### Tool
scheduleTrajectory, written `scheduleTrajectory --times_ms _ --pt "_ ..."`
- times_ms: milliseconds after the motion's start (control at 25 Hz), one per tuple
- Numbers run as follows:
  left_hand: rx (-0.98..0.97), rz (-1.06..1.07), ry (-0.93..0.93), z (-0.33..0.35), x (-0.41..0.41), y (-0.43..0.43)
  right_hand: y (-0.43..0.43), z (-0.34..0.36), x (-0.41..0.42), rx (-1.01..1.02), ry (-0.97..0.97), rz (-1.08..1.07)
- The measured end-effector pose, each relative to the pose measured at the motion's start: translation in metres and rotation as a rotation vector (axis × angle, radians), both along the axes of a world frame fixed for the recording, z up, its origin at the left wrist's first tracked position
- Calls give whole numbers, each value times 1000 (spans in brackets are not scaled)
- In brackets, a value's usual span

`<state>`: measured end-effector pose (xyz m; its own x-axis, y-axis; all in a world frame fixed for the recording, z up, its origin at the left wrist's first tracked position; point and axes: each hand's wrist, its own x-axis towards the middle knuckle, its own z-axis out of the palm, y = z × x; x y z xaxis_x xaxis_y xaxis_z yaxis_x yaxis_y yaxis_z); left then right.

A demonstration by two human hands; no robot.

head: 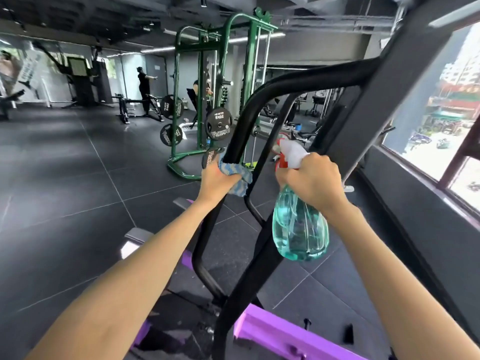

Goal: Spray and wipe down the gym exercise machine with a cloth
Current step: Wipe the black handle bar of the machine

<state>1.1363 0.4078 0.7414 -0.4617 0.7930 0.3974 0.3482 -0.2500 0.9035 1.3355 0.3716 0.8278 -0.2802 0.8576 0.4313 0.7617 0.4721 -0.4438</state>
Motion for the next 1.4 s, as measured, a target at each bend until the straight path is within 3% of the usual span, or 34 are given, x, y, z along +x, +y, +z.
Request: scheduleTrajectory --times_ms 280,400,560,680,840,960,1200,1400 --pt "-78 -108 -47 -74 -29 4 -6 1 -6 -45 -121 -78" --pt "-194 -105 -70 -117 -46 8 -5 1 -7 -79 -65 -142" --pt "-260 -210 -84 -119 -49 0 -5 2 -8 -96 -29 -158" --pt "-94 -184 -84 -58 -30 3 -5 3 -9 -101 -44 -180" --pt "124 -112 116 61 8 10 -6 2 -11 -101 -42 -200" --pt "223 -27 175 86 18 16 -5 3 -11 -101 -41 -200" --pt "300 111 188 0 3 13 -3 2 -10 -116 -37 -197" --pt "106 123 75 -93 -19 5 1 2 -9 -118 -57 -179"
